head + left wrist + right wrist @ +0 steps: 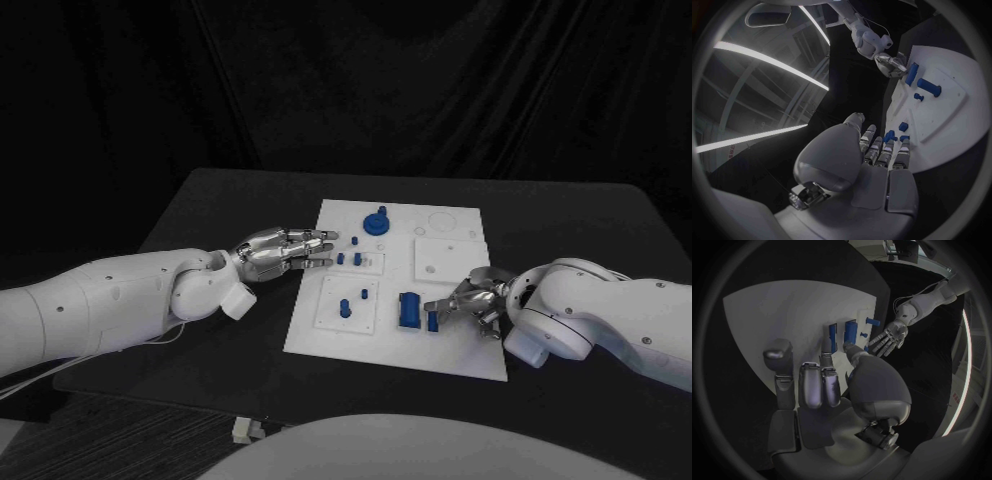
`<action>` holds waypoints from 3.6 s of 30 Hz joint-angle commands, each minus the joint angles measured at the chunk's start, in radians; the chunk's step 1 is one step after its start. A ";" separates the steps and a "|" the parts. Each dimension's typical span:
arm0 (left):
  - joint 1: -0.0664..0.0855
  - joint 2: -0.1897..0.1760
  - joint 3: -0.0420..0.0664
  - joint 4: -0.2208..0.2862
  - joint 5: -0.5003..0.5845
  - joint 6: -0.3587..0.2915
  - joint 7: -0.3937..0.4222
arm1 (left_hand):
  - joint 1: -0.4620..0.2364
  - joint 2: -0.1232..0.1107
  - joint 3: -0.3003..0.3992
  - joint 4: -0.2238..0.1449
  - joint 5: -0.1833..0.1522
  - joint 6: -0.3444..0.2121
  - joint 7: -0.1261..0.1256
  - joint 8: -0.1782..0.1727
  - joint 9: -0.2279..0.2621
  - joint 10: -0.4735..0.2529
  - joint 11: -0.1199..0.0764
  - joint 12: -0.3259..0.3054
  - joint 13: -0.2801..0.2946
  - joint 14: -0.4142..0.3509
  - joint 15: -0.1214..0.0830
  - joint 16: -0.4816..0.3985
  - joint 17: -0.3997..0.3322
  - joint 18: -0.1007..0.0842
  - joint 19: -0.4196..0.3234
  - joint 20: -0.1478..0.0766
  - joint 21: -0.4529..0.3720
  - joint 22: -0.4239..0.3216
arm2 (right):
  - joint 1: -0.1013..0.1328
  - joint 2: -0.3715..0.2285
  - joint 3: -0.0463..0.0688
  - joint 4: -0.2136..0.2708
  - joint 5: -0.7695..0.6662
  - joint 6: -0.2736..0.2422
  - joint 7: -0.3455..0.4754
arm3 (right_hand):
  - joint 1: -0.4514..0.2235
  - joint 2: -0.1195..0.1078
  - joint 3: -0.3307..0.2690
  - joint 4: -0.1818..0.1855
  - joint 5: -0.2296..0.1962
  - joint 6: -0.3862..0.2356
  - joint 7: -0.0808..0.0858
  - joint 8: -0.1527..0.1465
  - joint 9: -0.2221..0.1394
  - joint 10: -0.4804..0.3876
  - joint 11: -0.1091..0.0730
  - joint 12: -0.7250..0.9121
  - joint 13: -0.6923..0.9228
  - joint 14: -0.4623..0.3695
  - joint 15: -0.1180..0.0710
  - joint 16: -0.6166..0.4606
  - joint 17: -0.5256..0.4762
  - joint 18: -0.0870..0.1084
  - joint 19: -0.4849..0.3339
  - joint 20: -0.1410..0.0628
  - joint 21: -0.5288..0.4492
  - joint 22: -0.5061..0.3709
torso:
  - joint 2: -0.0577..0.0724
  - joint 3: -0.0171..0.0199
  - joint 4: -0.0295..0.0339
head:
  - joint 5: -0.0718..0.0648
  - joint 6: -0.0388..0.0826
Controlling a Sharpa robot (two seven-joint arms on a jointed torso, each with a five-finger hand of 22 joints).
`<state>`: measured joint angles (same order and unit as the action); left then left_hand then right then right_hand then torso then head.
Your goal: Assemble the parts on the task board
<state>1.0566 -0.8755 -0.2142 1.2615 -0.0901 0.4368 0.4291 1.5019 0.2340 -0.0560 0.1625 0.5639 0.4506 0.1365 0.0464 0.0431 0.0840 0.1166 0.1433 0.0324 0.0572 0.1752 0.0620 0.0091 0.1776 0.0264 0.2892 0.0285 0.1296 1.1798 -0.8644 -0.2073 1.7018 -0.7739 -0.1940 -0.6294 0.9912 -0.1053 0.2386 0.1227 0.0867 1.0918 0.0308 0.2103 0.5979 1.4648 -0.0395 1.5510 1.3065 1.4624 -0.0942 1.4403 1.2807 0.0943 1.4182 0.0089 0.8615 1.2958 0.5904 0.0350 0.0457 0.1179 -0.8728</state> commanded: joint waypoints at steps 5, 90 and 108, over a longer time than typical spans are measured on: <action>-0.002 -0.001 0.001 0.003 0.002 0.015 0.012 | -0.008 -0.013 0.028 -0.012 0.013 0.006 0.007 0.002 0.005 -0.004 0.007 0.019 -0.002 -0.010 0.001 0.018 0.012 -0.001 0.012 0.000 -0.006 0.005 | -0.002 -0.027 0.001 0.028 -0.004 -0.039 -0.007 | -0.034 -0.009 -0.035 0.038 -0.032 0.008 -0.002 0.021 0.026 0.106 -0.005 0.020 0.264 0.057 -0.009 -0.020 0.000 0.025 0.002 0.001 -0.020 0.113 | 0.000 0.0001 0.0002 | 0.006 0.000; 0.001 0.082 0.198 0.299 0.078 -1.144 0.102 | -1.255 -0.234 0.056 -0.162 -0.564 -0.346 -0.136 -0.046 -0.043 -0.084 -0.117 -0.143 -0.032 -0.057 -0.175 -0.062 -0.009 -0.054 -0.026 -0.289 -0.029 -0.130 | -0.130 0.084 0.207 -0.132 0.774 -0.576 1.149 | -0.991 0.105 -0.239 -0.123 -0.087 -1.092 -0.031 -0.210 -0.598 -1.465 0.039 -1.551 -1.306 -1.462 0.094 -1.440 -1.281 -0.094 -1.418 -0.009 -0.861 -1.296 | -0.046 -0.0350 -0.0457 | -0.118 0.273; -0.007 0.096 0.214 0.308 0.090 -1.207 0.091 | -1.418 -0.234 0.056 -0.162 -0.564 -0.451 -0.136 -0.046 -0.043 -0.084 -0.117 -0.143 -0.032 -0.057 -0.175 -0.062 -0.009 -0.054 -0.026 -0.289 -0.029 -0.130 | -0.130 0.084 0.207 -0.132 0.774 -0.576 1.149 | -0.991 0.105 -0.239 -0.123 -0.087 -1.092 -0.031 -0.210 -0.598 -1.465 0.039 -1.551 -1.306 -1.462 0.094 -1.440 -1.281 -0.094 -1.418 -0.009 -0.861 -1.296 | -0.046 -0.0350 -0.0457 | -0.118 0.273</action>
<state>1.0511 -0.7815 -0.0015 1.5674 -0.0069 -0.7469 0.5143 0.0978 0.0058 -0.0024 0.0040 0.0146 0.0032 0.0036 0.0113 0.0125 0.0035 -0.0068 0.0143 0.0113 -0.0030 -0.0065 0.0133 0.0074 0.1767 0.0027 0.0053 0.0168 0.0119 1.0519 -0.7798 -0.0011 1.5697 -0.0012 -0.7563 0.5116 0.0077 0.0001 0.0028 0.0027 0.0125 0.0064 0.0034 0.0115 0.0046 0.0087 0.0019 0.0108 0.0042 0.0047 0.0026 0.0143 0.0032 0.0000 0.0086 0.0000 0.0172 0.0026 0.5442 0.0000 0.0001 -0.0001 -0.5999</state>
